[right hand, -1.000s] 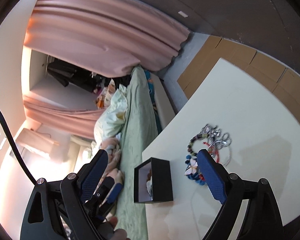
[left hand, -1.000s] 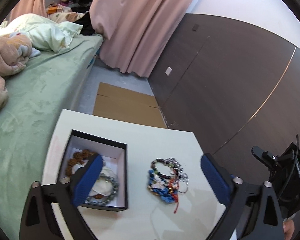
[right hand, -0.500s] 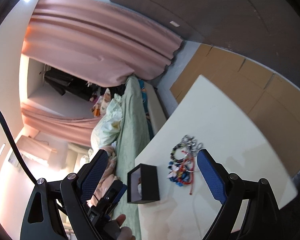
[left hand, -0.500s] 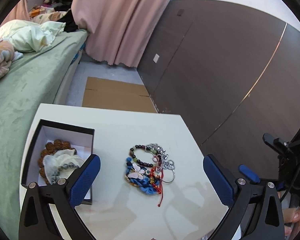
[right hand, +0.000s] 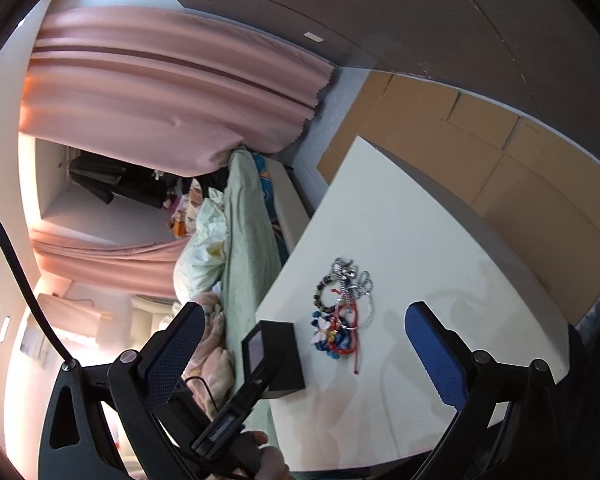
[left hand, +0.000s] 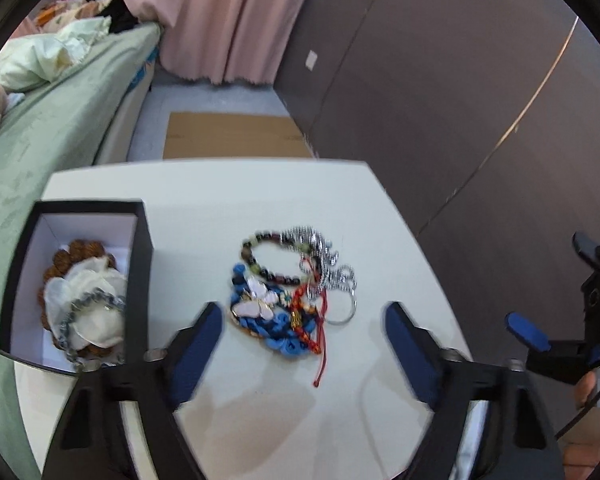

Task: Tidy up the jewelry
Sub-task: 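Move both grippers back toward the remaining jewelry pile, then lower the left gripper onto the red string bracelet and close on it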

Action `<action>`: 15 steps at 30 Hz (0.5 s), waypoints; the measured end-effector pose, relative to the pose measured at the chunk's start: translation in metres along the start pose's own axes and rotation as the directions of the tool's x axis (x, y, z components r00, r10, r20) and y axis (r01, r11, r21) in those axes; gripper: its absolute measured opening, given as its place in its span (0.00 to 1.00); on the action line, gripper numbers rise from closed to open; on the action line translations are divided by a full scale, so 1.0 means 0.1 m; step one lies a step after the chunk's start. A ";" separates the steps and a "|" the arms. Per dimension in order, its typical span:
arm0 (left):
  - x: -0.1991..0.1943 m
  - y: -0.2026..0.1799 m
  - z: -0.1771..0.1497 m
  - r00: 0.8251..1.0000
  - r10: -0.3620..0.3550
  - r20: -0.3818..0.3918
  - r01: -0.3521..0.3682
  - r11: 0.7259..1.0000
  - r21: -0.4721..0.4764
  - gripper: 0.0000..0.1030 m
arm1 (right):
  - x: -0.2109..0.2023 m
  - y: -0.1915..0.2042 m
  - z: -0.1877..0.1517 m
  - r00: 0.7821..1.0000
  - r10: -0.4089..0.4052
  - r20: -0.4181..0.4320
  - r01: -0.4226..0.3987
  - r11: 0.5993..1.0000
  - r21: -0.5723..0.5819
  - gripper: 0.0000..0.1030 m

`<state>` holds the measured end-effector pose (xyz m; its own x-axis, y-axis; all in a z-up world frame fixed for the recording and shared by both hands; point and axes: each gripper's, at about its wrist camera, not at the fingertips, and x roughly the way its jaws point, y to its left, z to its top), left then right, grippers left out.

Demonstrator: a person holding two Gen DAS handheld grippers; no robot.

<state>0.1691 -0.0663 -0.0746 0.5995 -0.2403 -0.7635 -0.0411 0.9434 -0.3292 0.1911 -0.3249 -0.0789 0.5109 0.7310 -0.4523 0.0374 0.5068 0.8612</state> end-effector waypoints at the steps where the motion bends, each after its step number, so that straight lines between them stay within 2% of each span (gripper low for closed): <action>1: 0.05 0.00 -0.01 1.000 -0.003 -0.021 0.003 1.000 -0.002 0.63 | 0.01 -0.02 0.01 1.000 -0.016 -0.002 0.016 1.000 0.005 0.98; 3: 0.13 0.00 -0.02 0.998 -0.009 -0.058 0.009 1.000 -0.011 0.51 | 0.01 -0.06 0.01 1.000 -0.028 -0.006 0.028 0.999 0.017 0.98; 6: 0.21 0.02 -0.03 0.996 -0.019 -0.088 0.016 0.999 -0.033 0.42 | 0.01 -0.12 0.03 0.999 -0.037 -0.007 0.037 0.999 0.036 0.98; 10: 0.30 0.04 -0.01 0.995 -0.017 -0.102 0.012 0.999 -0.050 0.40 | 0.00 -0.14 0.02 0.999 -0.049 -0.005 0.049 0.998 0.037 0.97; 15: 0.39 0.05 -0.04 0.990 -0.012 -0.143 0.004 0.998 -0.062 0.29 | 0.04 -0.16 0.02 0.998 -0.067 -0.021 0.068 0.997 0.039 0.95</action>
<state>0.1890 -0.0723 -0.1087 0.4797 -0.2822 -0.8308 -0.0885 0.9265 -0.3658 0.1944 -0.3318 -0.0939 0.4894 0.7048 -0.5136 0.1050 0.5370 0.8370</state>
